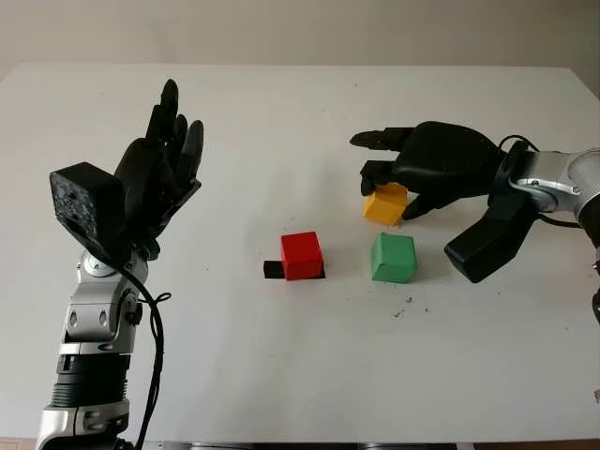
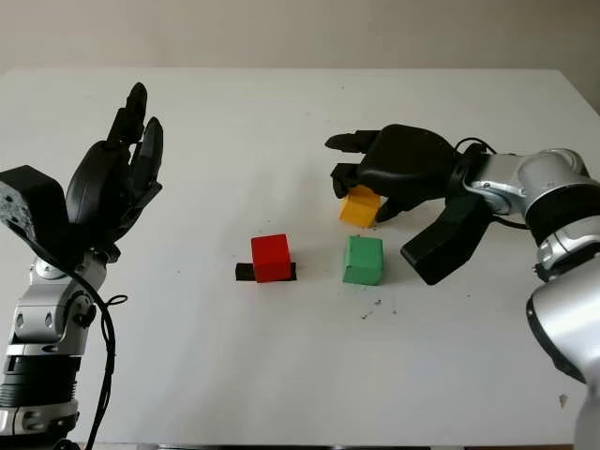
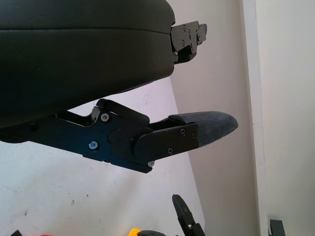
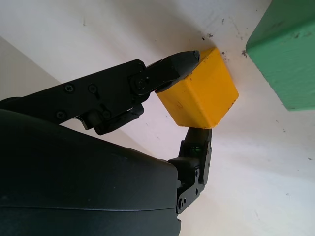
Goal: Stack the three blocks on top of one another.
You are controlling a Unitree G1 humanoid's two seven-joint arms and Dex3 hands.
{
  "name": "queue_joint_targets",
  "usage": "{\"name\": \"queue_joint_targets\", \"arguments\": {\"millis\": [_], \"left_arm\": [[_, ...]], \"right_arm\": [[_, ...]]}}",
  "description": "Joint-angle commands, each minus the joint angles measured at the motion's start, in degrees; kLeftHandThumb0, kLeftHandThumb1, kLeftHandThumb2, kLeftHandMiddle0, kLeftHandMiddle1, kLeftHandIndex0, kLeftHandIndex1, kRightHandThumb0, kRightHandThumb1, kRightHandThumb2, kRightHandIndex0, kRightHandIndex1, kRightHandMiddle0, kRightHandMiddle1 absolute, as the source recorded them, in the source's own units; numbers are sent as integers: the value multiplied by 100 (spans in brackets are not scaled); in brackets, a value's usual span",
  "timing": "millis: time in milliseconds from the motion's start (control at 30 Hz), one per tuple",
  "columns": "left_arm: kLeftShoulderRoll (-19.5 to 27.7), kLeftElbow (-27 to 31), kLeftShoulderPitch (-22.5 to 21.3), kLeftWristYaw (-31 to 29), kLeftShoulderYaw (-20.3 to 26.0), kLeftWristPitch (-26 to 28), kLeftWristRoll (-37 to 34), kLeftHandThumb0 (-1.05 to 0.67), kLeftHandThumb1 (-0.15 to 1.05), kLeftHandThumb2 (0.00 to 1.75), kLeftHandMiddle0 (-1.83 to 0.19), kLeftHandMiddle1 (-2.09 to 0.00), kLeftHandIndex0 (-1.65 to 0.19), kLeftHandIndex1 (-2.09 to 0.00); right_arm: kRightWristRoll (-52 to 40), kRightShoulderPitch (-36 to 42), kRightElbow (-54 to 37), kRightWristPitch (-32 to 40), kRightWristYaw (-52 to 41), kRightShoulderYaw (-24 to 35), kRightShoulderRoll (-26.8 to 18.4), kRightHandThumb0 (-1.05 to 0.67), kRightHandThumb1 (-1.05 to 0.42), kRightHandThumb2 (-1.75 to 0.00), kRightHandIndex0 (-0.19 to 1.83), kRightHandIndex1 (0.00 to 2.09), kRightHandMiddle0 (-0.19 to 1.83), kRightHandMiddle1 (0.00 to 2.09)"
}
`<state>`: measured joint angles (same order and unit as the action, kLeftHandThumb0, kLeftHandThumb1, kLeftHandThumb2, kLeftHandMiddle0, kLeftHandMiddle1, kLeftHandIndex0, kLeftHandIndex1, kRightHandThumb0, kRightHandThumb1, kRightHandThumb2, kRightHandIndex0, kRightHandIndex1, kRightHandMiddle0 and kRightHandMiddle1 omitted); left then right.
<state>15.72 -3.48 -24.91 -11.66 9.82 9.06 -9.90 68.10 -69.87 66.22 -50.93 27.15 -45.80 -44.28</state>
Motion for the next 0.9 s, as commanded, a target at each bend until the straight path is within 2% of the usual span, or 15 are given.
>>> {"name": "queue_joint_targets", "arguments": {"millis": [0,167,400,700,867], "left_arm": [[19,79,42,8,0,11,18,-62,105,60,19,0,19,0],[41,73,47,-31,-5,-6,18,-62,105,60,19,0,19,0],[50,80,39,-4,-18,-3,75,-63,105,61,19,0,19,0],[33,75,38,-19,-24,-28,62,-63,105,60,19,0,19,0],[33,89,30,-4,-27,-23,74,-64,105,59,19,0,19,0]], "right_arm": [[-183,-146,54,-2,-150,111,20,-42,-100,-5,19,5,35,133],[-1137,-93,179,-197,-880,669,68,-39,-98,-5,24,7,37,128],[-2582,-106,-126,59,-2452,1590,188,-37,-94,-5,29,6,48,117],[-3699,-37,-602,373,-3773,2382,255,-36,-94,-5,33,7,41,134],[-4856,157,-1004,970,-5211,2935,389,-35,-96,-6,30,5,33,145]]}}
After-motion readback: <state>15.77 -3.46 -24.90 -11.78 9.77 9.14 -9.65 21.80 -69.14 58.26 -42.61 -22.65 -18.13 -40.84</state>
